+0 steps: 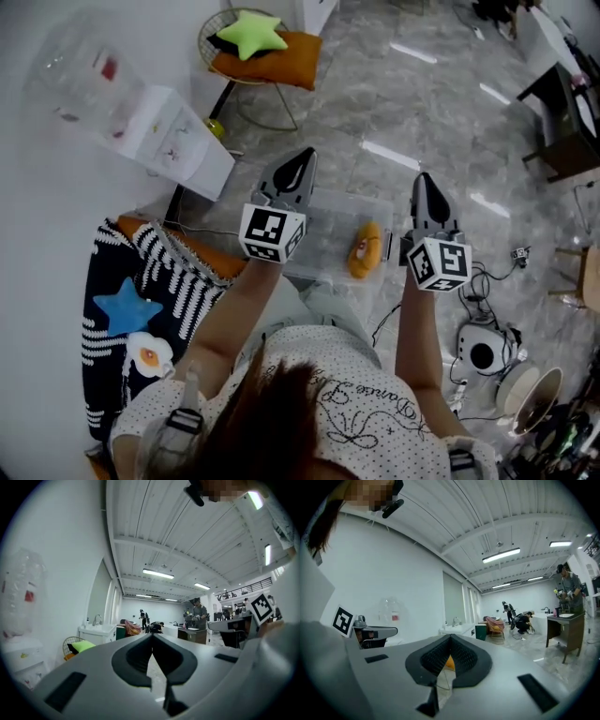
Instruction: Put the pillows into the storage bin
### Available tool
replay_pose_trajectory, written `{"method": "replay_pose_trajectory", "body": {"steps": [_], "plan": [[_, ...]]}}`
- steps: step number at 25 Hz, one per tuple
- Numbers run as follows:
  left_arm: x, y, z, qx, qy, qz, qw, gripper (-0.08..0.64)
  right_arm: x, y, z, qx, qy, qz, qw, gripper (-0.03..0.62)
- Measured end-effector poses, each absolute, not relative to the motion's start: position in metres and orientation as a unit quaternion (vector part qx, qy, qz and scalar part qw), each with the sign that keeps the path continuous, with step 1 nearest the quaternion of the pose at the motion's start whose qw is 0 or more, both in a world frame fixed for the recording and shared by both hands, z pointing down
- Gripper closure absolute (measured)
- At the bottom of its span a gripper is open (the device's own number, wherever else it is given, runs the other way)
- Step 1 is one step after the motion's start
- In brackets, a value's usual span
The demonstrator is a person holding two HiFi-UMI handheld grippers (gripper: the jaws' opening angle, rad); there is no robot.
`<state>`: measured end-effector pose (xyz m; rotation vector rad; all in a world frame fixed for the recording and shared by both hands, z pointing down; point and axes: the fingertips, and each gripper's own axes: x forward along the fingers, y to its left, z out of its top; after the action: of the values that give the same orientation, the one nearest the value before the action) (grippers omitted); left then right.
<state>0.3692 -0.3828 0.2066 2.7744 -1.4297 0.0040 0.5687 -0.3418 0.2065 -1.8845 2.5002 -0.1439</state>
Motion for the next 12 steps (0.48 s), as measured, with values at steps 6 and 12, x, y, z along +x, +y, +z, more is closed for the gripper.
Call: {"method": "replay_pose_trajectory", "body": {"steps": [6, 12], "plan": [[0.31, -0.365, 0.189, 0.852, -0.523, -0.006, -0.007, 0.555, 0.52, -0.356, 0.182, -0.541, 0.84, -0.033, 0.02, 0.581], [0.215, -0.328, 0.176, 0.787, -0.617, -0.019, -0.016, 0.555, 0.411, -0.36, 0.166, -0.434, 0.9, -0.025, 0.031, 0.581]]}}
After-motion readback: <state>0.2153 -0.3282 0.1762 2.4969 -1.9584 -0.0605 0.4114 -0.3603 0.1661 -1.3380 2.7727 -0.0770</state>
